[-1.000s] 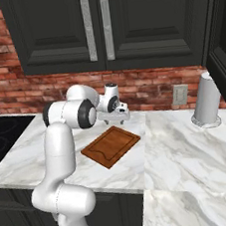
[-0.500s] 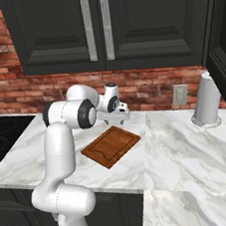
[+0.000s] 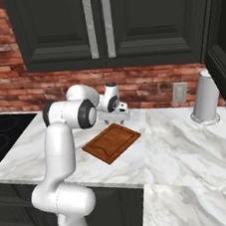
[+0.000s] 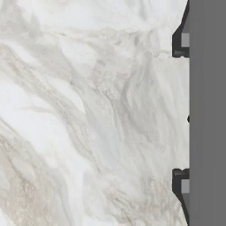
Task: Move the cutting board and knife to the sink. Then move spray from the cabinet to the counter.
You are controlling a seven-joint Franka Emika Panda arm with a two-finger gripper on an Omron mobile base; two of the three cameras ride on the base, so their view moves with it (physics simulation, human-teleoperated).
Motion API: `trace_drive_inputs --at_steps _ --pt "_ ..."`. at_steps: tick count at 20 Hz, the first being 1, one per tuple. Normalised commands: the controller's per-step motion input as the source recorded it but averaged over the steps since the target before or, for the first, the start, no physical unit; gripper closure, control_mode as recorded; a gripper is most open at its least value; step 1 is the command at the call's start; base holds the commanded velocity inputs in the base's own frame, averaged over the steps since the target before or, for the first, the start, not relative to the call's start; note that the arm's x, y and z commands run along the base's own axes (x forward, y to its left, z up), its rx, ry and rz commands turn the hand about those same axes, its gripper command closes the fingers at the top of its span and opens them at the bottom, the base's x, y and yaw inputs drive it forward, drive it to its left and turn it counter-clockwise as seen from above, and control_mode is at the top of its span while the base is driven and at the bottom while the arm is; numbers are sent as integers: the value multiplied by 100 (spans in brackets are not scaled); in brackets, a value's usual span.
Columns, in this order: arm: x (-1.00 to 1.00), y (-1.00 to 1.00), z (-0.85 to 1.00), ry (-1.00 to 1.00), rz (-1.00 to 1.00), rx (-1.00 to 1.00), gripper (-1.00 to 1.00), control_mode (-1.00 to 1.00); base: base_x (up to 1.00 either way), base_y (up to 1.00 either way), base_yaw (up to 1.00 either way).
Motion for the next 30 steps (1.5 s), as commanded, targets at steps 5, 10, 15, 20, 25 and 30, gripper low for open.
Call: trace_drive_inputs --at_steps 5,10,15,20,25,30 --pt "0 0 0 0 0 0 -100 100 -46 0 0" --pt "0 0 0 0 0 0 -100 100 -38 1 -2" --pt "0 0 0 0 0 0 -100 100 -23 10 -5" --pt "0 0 0 0 0 0 -100 100 -24 17 -8" --pt "0 0 0 0 0 0 -100 100 -35 6 -8" --pt "0 0 0 0 0 0 -100 100 -45 1 -6"
